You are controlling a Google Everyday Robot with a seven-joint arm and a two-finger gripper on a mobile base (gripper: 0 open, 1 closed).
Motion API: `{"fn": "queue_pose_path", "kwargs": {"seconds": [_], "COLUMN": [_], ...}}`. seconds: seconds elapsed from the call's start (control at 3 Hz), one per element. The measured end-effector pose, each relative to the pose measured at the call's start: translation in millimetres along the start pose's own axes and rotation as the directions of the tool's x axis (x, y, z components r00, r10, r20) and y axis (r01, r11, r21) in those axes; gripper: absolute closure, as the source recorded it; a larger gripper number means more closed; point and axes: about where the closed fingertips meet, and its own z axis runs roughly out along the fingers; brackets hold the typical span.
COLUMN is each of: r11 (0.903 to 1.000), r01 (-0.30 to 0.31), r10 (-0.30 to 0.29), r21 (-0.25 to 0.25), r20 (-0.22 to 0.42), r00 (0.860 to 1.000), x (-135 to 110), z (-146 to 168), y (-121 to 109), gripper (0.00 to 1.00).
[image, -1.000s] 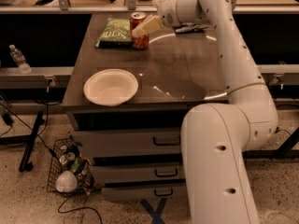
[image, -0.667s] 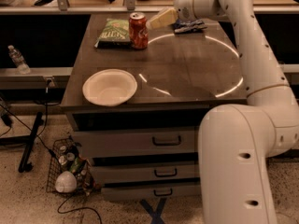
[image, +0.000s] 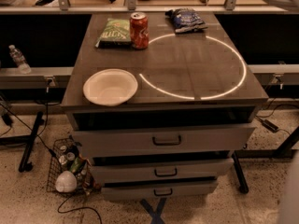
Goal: Move coke can near green jalapeno chip bag
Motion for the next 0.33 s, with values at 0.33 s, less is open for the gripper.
{"fn": "queue_pose_path", "kwargs": {"seconds": [0.33], "r11": [0.9988], "r01": [-0.011], "r10": [0.011], "r21": [0.048], "r20": [0.007], "r00": [1.0], "x": [0.4], "z": [-12.1], "y": [-4.2], "gripper": [0.0]}}
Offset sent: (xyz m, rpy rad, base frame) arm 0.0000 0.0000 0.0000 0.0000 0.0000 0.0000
